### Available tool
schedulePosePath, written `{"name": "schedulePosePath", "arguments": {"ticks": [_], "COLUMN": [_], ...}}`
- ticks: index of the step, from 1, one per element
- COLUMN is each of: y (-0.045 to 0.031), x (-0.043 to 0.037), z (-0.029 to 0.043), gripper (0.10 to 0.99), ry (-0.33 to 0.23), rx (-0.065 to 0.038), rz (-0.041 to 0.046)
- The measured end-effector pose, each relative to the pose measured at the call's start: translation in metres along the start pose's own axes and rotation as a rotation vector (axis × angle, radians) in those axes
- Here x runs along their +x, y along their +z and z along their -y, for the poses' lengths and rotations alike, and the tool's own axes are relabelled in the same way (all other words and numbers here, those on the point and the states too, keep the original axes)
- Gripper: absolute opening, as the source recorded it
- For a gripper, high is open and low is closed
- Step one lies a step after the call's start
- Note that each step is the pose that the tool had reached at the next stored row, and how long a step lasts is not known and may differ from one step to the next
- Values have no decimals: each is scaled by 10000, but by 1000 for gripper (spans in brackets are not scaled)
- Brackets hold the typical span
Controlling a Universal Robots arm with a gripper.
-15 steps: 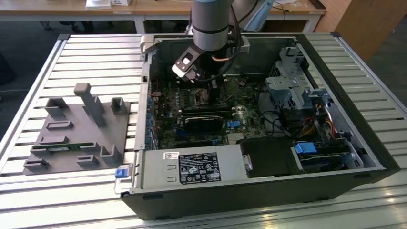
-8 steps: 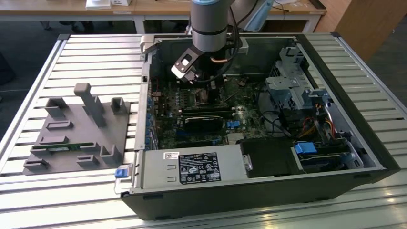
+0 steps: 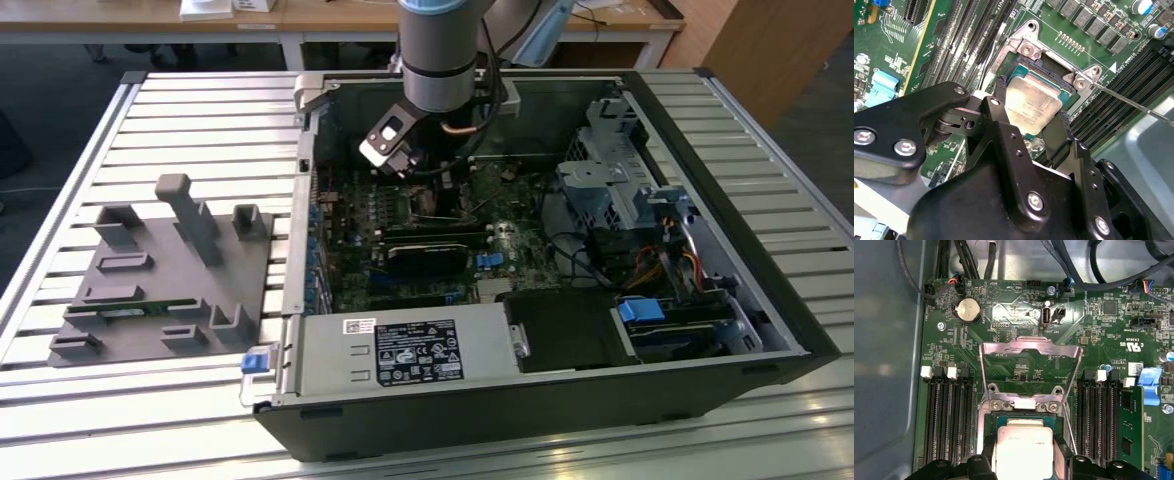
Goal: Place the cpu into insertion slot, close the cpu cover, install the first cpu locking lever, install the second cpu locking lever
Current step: 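Place the cpu into insertion slot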
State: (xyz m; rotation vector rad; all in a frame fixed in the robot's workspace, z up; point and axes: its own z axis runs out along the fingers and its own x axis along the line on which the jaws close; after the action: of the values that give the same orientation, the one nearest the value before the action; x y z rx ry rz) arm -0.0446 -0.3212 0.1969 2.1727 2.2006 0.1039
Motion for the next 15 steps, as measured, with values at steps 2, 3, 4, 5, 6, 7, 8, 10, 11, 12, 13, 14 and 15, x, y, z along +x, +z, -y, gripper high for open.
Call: {"name": "schedulePosePath", "arguments": {"ticks": [2, 3, 4, 5, 6, 7, 8, 10, 11, 12, 13, 14, 15], "y": [11, 16, 21, 26, 31, 33, 33, 34, 34, 35, 34, 34, 35], "x": [0, 1, 1, 2, 2, 2, 2, 2, 2, 2, 2, 2, 3], "z": [1, 2, 2, 3, 4, 5, 5, 4, 4, 4, 5, 5, 8], "gripper": [537, 537, 537, 537, 537, 537, 537, 537, 537, 537, 537, 537, 537], "ry": [1, 0, 0, 1, 1, 1, 0, 1, 1, 0, 0, 0, 2], "rx": [0, 0, 0, 1, 2, 2, 2, 1, 1, 0, 0, 0, -1], "rz": [1, 1, 2, 2, 2, 4, 4, 3, 1, 1, 1, 1, 0]}}
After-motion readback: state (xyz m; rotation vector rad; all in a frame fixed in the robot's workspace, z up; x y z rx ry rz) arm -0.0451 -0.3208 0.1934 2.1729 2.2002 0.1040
